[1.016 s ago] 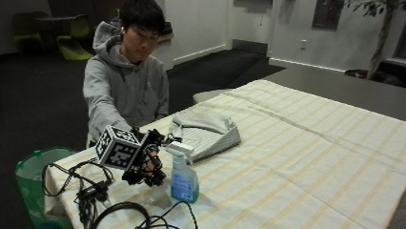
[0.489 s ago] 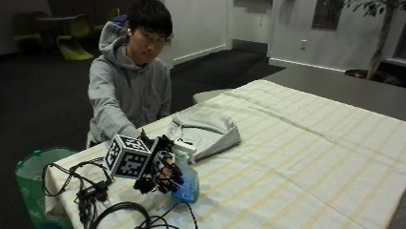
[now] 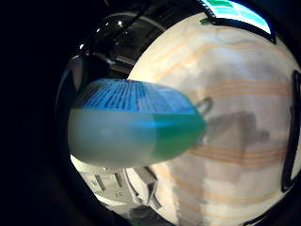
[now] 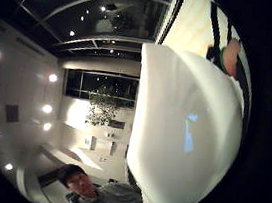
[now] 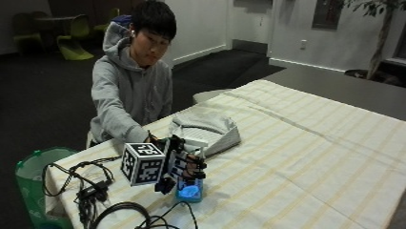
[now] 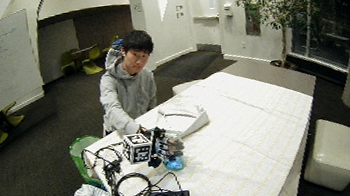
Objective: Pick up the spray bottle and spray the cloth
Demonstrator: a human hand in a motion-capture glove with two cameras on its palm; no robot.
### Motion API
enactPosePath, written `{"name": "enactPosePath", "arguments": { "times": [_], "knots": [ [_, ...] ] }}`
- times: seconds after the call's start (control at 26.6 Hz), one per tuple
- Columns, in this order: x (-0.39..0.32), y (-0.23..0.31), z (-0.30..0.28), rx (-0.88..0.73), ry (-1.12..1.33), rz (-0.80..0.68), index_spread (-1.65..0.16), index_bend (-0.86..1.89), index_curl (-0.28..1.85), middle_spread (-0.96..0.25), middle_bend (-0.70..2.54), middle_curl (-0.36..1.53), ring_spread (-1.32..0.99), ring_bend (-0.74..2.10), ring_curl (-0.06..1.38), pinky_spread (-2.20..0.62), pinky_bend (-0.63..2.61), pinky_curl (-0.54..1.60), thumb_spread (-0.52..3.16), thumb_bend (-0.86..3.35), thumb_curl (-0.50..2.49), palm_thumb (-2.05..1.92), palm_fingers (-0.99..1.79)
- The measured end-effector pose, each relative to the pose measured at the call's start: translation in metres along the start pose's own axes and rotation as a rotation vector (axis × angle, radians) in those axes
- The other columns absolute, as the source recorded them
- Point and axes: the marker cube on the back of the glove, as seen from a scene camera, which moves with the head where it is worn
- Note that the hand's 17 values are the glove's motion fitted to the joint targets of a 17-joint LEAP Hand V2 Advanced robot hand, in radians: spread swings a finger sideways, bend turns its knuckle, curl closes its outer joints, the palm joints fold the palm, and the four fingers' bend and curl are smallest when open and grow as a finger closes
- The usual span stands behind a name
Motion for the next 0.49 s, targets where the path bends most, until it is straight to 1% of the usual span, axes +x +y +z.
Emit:
{"name": "enactPosePath", "arguments": {
  "times": [0.04,0.26,0.34,0.49],
  "knots": [
    [-0.002,-0.001,0.003,-0.007,0.007,-0.001,-0.24,0.47,0.34,-0.09,0.53,0.42,-0.09,0.38,0.29,0.12,0.12,0.25,0.92,0.0,0.42,0.93,0.97],
    [-0.016,-0.004,0.022,-0.056,0.127,-0.041,-0.22,0.53,0.41,-0.09,0.62,0.46,-0.11,0.34,0.31,0.08,0.07,0.21,0.93,0.0,0.43,0.98,1.08],
    [-0.022,-0.005,0.03,-0.069,0.179,-0.067,-0.21,0.53,0.42,-0.1,0.62,0.47,-0.13,0.39,0.33,0.06,0.08,0.21,0.85,-0.02,0.46,0.98,1.13],
    [-0.029,-0.006,0.044,-0.079,0.266,-0.115,-0.21,0.51,0.45,-0.1,0.62,0.48,-0.15,0.42,0.36,-0.02,0.18,0.23,0.69,-0.02,0.51,1.0,1.23]
  ]
}}
